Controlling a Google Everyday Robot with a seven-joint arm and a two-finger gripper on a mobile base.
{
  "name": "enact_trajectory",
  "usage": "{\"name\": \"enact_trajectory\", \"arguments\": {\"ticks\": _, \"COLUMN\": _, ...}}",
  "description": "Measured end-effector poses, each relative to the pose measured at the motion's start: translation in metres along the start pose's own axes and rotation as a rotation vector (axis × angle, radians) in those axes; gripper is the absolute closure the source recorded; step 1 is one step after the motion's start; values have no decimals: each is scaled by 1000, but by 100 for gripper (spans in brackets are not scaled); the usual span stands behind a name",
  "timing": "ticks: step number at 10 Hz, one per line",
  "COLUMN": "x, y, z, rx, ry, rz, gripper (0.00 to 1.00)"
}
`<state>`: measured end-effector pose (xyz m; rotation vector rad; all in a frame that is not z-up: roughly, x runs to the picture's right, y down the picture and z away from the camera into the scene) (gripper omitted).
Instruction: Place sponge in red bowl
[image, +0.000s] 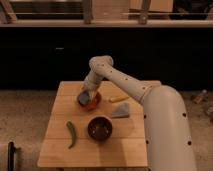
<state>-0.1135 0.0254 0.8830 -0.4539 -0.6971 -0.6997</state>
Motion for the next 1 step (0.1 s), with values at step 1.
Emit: {"name": "enact_trajectory", "arguments": {"ticks": 1, "x": 1, "y": 1, "z": 0, "rx": 15, "ry": -1, "rz": 7, "gripper": 65}}
